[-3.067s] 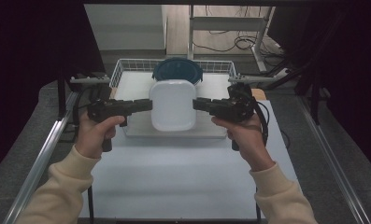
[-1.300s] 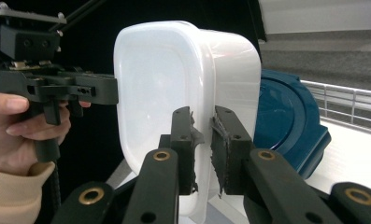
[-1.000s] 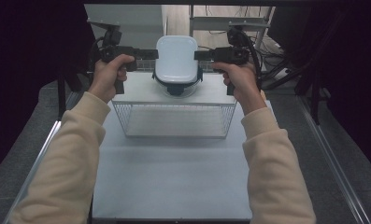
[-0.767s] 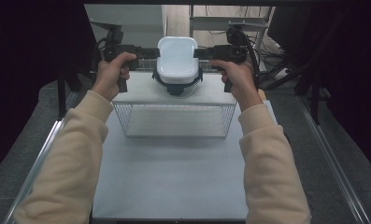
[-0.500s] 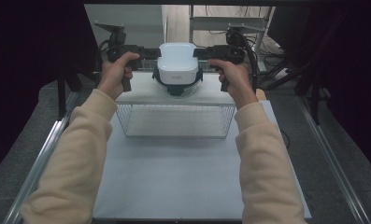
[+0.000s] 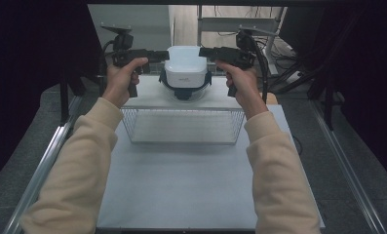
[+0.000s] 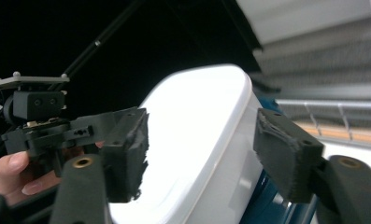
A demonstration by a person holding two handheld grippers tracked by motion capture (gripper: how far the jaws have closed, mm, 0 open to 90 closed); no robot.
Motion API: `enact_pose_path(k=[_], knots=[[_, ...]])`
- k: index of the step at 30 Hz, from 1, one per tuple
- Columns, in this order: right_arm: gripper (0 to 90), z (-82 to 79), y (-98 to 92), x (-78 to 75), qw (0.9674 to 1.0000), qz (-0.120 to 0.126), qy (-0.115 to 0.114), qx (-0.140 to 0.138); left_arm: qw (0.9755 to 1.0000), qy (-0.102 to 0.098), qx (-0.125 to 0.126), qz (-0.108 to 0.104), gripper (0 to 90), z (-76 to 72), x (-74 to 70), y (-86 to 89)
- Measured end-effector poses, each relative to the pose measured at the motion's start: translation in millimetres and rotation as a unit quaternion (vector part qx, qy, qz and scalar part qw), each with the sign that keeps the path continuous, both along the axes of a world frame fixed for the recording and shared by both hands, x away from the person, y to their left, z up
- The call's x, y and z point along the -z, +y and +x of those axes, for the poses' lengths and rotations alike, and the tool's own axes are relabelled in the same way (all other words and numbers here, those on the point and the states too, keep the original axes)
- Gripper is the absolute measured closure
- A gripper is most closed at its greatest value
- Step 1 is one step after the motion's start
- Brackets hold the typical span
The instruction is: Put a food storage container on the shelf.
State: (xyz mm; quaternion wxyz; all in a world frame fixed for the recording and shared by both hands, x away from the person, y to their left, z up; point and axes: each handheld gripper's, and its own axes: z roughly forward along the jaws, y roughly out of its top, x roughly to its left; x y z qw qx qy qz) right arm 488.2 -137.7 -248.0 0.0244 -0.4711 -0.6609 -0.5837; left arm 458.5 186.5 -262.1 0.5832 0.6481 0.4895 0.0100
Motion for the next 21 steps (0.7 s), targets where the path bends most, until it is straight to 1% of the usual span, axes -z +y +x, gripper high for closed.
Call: enact_pose_path(k=[1,2,4,6,7,8,9,10,11,14,15,16,17,18,20,21], knots=[[32.2,-3.1,-1.5,-1.3,1.0000,-0.001,-0.008,-0.003,0.9999,-0.008,-0.002,0.007,36.3,-3.1,-1.6,0.8],[31.4,-5.7,-2.5,-2.2,0.9999,-0.003,-0.014,-0.007,0.9995,-0.022,-0.007,0.021,33.7,-8.6,-4.2,2.7],[29.1,-15.3,-6.4,-3.7,0.9991,-0.015,-0.038,-0.009,0.9982,-0.043,-0.017,0.039,28.7,-19.5,-7.4,5.8],[28.2,-26.8,-11.3,-3.9,0.9978,-0.024,-0.060,-0.012,0.9966,-0.060,-0.019,0.052,26.8,-32.1,-8.6,9.5],[27.7,-33.1,-14.4,-3.7,0.9971,-0.029,-0.069,-0.014,0.9956,-0.070,-0.021,0.059,26.1,-40.6,-8.0,11.2],[27.4,-41.0,-18.8,-2.5,0.9961,-0.032,-0.080,-0.017,0.9950,-0.075,-0.022,0.062,25.7,-45.9,-7.2,12.1],[27.3,-45.9,-21.8,-1.3,0.9955,-0.034,-0.086,-0.019,0.9942,-0.082,-0.021,0.067,25.5,-52.9,-5.6,13.3],[27.3,-52.5,-26.2,0.5,0.9945,-0.042,-0.094,-0.020,0.9932,-0.089,-0.017,0.073,25.3,-62.0,-2.8,14.5],[27.3,-61.4,-31.6,3.9,0.9929,-0.052,-0.105,-0.019,0.9926,-0.093,-0.015,0.076,25.1,-67.6,-0.7,15.1],[27.0,-81.2,-44.3,12.9,0.9893,-0.070,-0.125,-0.027,0.9900,-0.106,-0.004,0.093,25.1,-90.6,9.9,16.5],[27.0,-88.8,-48.7,16.3,0.9883,-0.075,-0.130,-0.028,0.9893,-0.109,-0.003,0.097,25.1,-96.1,13.1,16.5],[27.0,-94.1,-51.9,18.9,0.9874,-0.078,-0.135,-0.031,0.9880,-0.114,0.001,0.105,25.2,-106.5,19.8,16.2],[27.0,-104.8,-57.6,23.9,0.9854,-0.089,-0.141,-0.033,0.9873,-0.116,0.003,0.109,25.1,-111.5,23.3,16.2],[27.0,-110.1,-60.1,26.5,0.9846,-0.093,-0.144,-0.033,0.9865,-0.118,0.004,0.113,25.1,-117.9,28.3,16.1],[27.0,-123.3,-66.2,33.9,0.9822,-0.105,-0.152,-0.035,0.9858,-0.118,0.007,0.119,25.1,-129.8,39.7,15.5],[27.0,-129.6,-69.0,38.0,0.9812,-0.110,-0.155,-0.035,0.9859,-0.117,0.008,0.120,25.1,-134.0,44.4,15.2]])
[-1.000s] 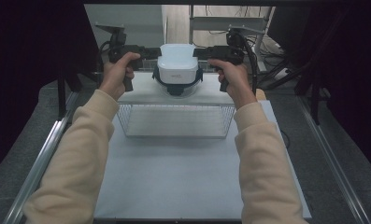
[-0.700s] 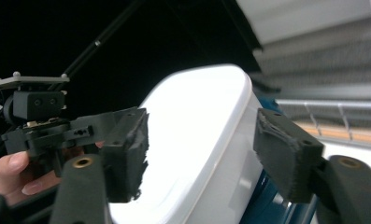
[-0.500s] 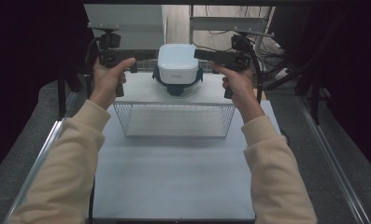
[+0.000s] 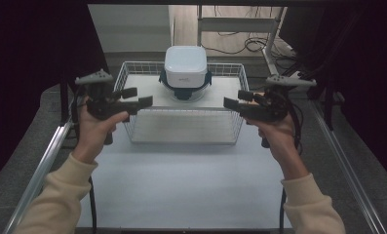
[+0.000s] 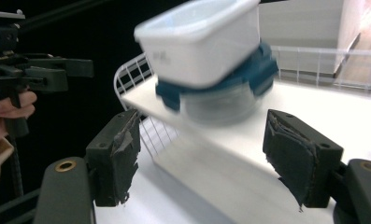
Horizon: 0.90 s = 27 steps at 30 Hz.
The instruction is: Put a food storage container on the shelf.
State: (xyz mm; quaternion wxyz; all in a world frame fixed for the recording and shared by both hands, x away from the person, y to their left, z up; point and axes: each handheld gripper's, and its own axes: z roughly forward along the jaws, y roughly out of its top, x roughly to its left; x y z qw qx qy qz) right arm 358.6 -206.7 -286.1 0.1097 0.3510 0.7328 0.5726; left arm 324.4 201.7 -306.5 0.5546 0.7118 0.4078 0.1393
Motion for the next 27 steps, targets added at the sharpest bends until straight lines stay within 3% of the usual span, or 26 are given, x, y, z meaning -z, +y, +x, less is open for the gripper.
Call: enact_pose_path(k=[3,10,17,19,22,27], knots=[[27.0,-18.7,-8.6,15.2,0.9999,-0.013,-0.007,0.001,0.9999,0.009,0.006,0.013,25.1,-18.7,23.6,-1.2],[27.1,-51.3,-19.4,54.7,0.9988,-0.048,-0.011,0.000,0.9987,0.028,0.011,0.042,24.9,-46.3,70.4,-1.0],[27.0,-71.9,-25.8,98.7,0.9978,-0.065,0.015,-0.001,0.9964,0.066,0.009,0.051,24.5,-65.5,122.7,-0.6],[27.0,-76.2,-27.5,114.8,0.9974,-0.067,0.026,0.000,0.9943,0.086,0.016,0.061,24.4,-66.1,135.6,-1.2],[27.0,-79.8,-30.4,137.0,0.9965,-0.073,0.039,-0.001,0.9927,0.103,0.012,0.060,24.3,-67.8,148.9,0.6],[26.9,-83.4,-36.9,155.0,0.9950,-0.082,0.057,-0.001,0.9914,0.115,0.012,0.062,24.3,-67.9,157.5,-0.6]])
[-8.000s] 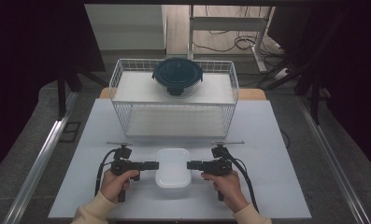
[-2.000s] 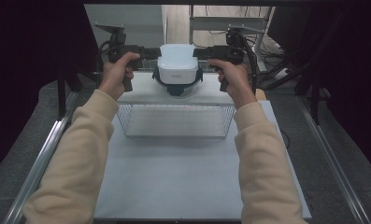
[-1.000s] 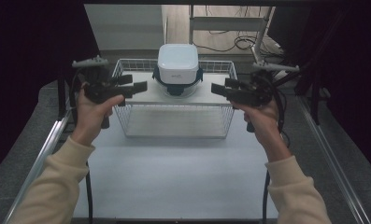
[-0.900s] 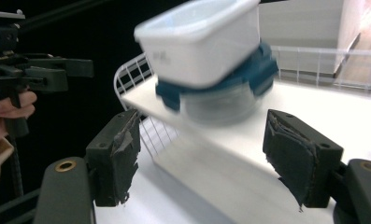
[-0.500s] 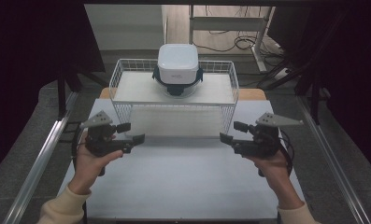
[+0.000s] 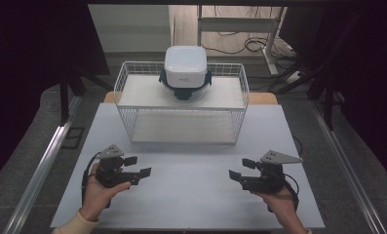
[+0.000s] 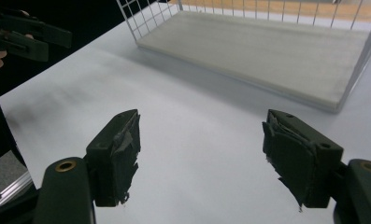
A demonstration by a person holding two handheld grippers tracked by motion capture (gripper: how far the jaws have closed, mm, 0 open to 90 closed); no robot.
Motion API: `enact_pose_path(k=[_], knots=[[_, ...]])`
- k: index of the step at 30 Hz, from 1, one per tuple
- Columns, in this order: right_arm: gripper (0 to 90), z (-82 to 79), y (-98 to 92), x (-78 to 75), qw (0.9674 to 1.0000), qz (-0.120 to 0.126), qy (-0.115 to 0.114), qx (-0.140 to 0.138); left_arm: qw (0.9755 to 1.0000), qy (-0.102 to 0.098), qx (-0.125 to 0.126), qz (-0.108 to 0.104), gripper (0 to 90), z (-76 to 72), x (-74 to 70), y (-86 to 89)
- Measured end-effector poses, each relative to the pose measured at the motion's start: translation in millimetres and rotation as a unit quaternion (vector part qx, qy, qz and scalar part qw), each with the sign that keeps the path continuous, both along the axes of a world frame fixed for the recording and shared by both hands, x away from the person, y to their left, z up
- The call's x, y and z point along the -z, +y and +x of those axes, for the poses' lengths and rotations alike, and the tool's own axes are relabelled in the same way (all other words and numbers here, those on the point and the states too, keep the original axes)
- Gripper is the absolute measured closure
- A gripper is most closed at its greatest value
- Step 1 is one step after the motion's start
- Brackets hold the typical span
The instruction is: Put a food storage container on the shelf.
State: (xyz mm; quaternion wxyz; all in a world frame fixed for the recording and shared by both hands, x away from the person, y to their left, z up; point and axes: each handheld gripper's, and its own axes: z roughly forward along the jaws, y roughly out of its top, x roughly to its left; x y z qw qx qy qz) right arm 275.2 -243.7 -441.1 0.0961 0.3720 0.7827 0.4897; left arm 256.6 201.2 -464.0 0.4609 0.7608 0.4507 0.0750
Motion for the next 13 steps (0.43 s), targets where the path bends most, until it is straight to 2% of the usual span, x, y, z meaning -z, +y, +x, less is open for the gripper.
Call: enact_pose_path(k=[13], knots=[[25.9,-2.6,-1.4,6.3,0.9999,-0.003,-0.013,0.000,1.0000,0.000,-0.003,0.007,23.7,-0.2,4.1,-1.8]])
